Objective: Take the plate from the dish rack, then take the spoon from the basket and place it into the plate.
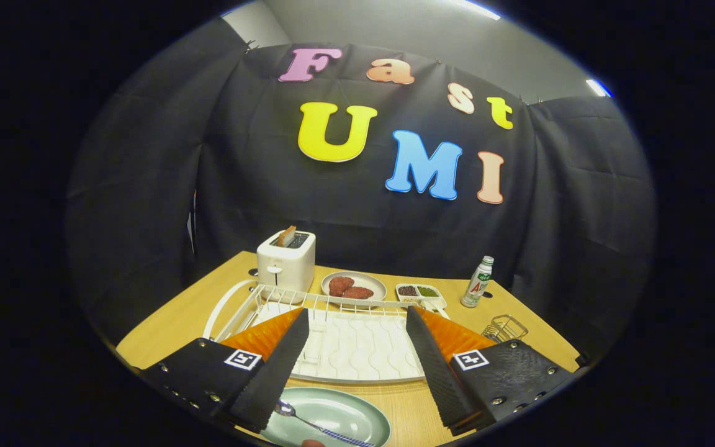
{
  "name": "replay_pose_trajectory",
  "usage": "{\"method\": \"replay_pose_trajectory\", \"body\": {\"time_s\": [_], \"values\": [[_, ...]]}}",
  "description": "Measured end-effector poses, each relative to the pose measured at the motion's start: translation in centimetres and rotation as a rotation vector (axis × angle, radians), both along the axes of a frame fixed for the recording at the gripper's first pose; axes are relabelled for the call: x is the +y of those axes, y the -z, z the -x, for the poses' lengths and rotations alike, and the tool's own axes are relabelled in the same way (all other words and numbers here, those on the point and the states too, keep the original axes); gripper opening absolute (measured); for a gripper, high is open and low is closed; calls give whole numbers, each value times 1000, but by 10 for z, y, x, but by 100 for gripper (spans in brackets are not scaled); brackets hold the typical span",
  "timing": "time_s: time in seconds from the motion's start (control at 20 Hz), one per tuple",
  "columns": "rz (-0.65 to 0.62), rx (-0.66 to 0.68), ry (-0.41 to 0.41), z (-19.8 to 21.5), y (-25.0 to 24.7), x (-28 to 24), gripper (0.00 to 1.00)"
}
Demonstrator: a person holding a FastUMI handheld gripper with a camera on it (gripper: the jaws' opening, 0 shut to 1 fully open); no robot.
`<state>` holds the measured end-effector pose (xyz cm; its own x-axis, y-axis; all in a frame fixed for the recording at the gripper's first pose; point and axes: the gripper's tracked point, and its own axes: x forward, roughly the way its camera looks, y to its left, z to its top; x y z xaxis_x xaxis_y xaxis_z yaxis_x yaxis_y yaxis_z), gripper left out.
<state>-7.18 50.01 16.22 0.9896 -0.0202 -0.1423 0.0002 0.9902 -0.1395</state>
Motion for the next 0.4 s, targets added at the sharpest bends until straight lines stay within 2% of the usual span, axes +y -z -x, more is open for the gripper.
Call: {"method": "replay_pose_trajectory", "body": {"time_s": [0.4], "values": [[-32,-195,-32,-19,-130,-65,96]]}}
